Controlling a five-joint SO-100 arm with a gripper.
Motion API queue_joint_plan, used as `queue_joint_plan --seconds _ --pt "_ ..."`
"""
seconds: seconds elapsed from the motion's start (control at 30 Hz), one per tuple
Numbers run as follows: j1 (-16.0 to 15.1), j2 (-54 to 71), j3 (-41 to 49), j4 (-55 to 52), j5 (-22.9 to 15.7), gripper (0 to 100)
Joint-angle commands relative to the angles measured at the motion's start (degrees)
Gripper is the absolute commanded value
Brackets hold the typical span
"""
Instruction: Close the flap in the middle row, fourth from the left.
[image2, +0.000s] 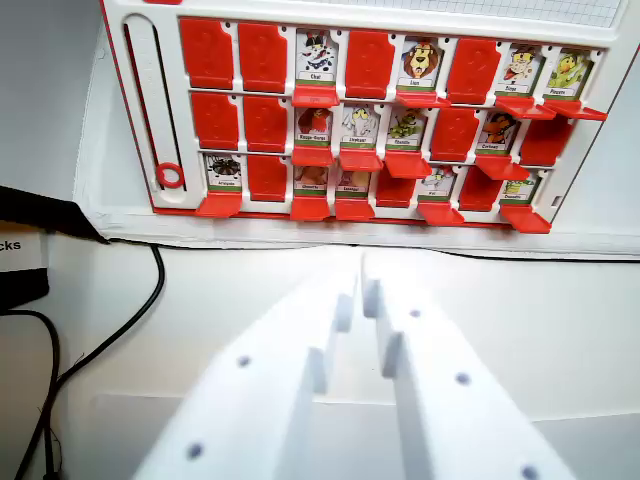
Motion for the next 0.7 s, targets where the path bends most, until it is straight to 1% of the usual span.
queue_joint_plan --seconds 0.0,0.53,0.67 --pt "2.64 9.05 -0.35 4.57 1.67 0" --pt "3.43 8.88 -0.44 2.99 1.67 0" --pt "4.04 9.32 1.49 0.44 1.76 0"
